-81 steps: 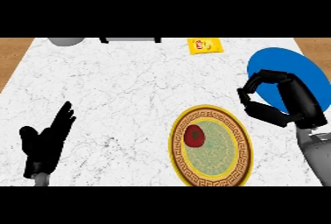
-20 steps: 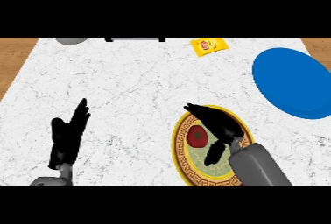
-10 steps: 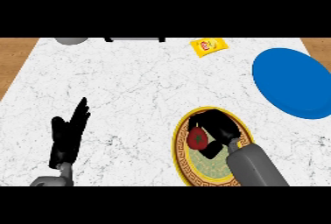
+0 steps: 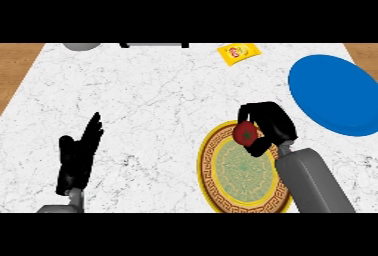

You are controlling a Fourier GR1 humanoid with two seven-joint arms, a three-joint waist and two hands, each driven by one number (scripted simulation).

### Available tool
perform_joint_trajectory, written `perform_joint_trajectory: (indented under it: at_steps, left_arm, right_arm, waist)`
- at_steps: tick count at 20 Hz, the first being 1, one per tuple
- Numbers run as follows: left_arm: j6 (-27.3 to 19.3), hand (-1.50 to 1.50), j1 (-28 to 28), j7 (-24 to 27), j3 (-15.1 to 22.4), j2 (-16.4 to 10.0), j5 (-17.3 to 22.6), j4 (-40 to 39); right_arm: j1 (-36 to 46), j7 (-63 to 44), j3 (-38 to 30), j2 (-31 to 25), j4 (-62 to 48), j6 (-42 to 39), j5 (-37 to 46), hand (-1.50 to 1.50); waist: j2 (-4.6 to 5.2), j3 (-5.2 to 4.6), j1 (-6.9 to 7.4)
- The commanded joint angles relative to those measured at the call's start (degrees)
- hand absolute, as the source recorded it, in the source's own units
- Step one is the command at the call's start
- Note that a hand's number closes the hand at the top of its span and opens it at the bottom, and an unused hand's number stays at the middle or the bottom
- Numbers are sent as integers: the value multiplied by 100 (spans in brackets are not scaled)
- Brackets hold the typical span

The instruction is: Pick the tomato from the plate and place it in the plate

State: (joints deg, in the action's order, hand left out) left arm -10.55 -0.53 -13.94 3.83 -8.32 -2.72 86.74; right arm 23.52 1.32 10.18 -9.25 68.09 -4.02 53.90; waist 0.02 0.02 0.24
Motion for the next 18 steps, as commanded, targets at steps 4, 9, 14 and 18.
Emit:
perform_joint_trajectory:
  at_steps: [4,9,14,18]
  left_arm:
    - [58,0,-342,-96,-151,14,65,-265]
    - [50,0,-198,267,-138,97,14,-484]
    - [159,0,-57,196,-229,-46,67,-235]
    - [92,0,80,-15,-49,103,-40,159]
  right_arm:
    - [1106,95,-1156,-789,-1205,421,-58,150]
    - [1146,53,-1607,-767,-769,1200,-265,150]
    - [1304,-587,-1985,-1141,-200,1281,-200,150]
    - [1327,-687,-2283,-1174,-697,1550,-246,150]
  waist:
    - [23,0,43]
    - [7,-3,-28]
    - [-13,-4,-35]
    - [0,0,22]
